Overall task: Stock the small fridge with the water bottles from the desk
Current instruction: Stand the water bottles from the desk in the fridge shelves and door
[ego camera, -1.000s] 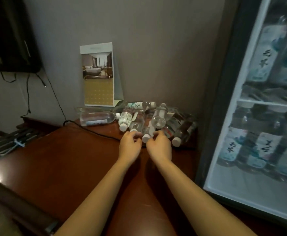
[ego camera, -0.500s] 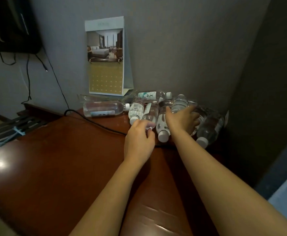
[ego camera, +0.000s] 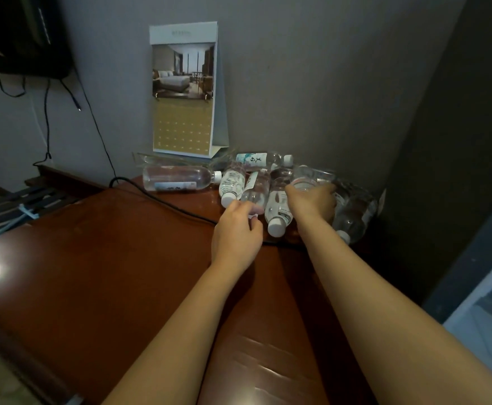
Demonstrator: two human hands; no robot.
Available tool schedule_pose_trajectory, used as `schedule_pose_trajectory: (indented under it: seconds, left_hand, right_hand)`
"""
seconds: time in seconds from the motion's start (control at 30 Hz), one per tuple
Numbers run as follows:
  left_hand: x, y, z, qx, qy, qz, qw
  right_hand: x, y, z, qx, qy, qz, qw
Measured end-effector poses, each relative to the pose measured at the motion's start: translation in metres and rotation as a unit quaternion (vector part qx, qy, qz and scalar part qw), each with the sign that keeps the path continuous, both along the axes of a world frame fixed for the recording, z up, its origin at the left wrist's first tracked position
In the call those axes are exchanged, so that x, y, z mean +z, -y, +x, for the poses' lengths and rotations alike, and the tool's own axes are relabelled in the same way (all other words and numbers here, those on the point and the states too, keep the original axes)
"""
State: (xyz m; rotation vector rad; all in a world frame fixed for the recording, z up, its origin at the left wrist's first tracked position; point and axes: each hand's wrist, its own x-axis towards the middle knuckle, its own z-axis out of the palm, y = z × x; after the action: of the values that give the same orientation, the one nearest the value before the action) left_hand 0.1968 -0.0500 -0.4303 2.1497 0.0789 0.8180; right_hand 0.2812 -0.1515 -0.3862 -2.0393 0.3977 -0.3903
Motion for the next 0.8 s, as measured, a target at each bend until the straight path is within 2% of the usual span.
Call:
schedule_pose_trajectory:
  seconds: [0.2, 0.33, 0.4, 0.5, 0.57, 0.63, 0.73, 0.8]
  left_hand:
    - [-0.002, 0.000, 0.001, -0.002, -0.015, 0.007, 1.000]
    - [-0.007, -0.002, 0.007, -0.008, -0.007, 0.010, 1.000]
    - [-0.007, -0.002, 0.009, -0.027, -0.003, -0.023, 0.999]
    - [-0.003, 0.001, 0.007, -0.088, -0.024, -0.145, 0.985]
    - [0.003, 0.005, 0.004, -0.161, -0.049, -0.261, 0.950]
    - [0.008, 0.008, 0.000, -0.228, -0.073, -0.365, 0.899]
    - [0.011, 0.007, -0.002, -0.295, -0.070, -0.477, 0.825]
    - [0.011, 0.005, -0.002, -0.337, -0.046, -0.514, 0.788]
  right_hand:
    - [-0.002, 0.011, -0.007, -0.012, -0.003, 0.070, 0.998]
    - [-0.003, 0.009, -0.024, -0.010, 0.018, 0.207, 0.978]
    - [-0.004, 0.008, -0.042, 0.015, 0.044, 0.278, 0.959]
    - [-0.002, 0.009, -0.074, 0.079, 0.037, 0.386, 0.918]
    - [-0.001, 0.011, -0.094, 0.136, 0.013, 0.425, 0.895]
    - [-0.003, 0.014, -0.113, 0.185, -0.016, 0.461, 0.868]
    - [-0.010, 0.020, -0.130, 0.244, -0.066, 0.546, 0.799]
    - [-0.014, 0.027, -0.135, 0.287, -0.094, 0.588, 0.750]
